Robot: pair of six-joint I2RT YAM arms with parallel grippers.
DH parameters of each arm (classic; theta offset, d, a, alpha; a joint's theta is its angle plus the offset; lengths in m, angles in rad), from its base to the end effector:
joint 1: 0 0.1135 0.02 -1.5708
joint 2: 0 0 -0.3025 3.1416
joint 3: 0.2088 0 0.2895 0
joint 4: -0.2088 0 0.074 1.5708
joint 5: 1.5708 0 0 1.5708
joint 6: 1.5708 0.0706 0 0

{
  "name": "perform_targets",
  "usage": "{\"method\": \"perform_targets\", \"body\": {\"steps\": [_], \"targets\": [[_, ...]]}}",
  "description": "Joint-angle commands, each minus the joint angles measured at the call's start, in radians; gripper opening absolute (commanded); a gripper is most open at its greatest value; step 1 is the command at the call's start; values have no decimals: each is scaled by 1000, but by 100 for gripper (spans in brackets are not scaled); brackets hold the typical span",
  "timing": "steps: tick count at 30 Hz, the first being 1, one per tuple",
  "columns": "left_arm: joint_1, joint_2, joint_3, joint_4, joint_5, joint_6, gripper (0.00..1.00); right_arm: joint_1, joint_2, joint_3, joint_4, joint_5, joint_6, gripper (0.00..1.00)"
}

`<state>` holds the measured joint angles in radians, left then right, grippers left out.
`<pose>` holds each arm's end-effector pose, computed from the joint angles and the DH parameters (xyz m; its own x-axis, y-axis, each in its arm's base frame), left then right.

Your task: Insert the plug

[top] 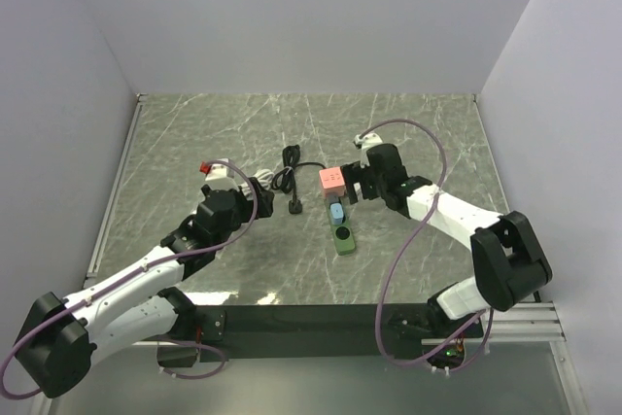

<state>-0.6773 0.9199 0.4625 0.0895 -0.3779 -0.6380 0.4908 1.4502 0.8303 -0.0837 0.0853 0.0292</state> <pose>0.2093 -0.1349 0.2327 -0.4123 -0.3788 -0.8286 0.0855 0.8894 -0.4491 0.3195 0.1639 0.2047 -0.5824 -0.2782 -0.7638 -0.3955 0.9179 -0.0328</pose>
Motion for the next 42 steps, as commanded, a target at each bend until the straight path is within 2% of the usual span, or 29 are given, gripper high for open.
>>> {"method": "perform_targets", "body": {"steps": [1, 6, 15, 24, 38, 42], "targets": [[4, -21, 42, 29, 22, 26, 99, -32, 9, 49, -36, -105, -98, 96], [4, -19, 42, 35, 45, 26, 99, -51, 67, 98, -53, -197, -178, 96], [5, -41, 42, 21, 33, 32, 99, -60, 179, 139, -65, -208, -209, 95], [5, -78, 30, 16, 11, 40, 100, -69, 286, 194, -88, -219, -250, 90], [5, -69, 30, 15, 7, 47, 100, -92, 358, 286, -126, -268, -304, 88], [5, -72, 27, 16, 2, 49, 99, -90, 372, 300, -143, -288, -316, 83]]}}
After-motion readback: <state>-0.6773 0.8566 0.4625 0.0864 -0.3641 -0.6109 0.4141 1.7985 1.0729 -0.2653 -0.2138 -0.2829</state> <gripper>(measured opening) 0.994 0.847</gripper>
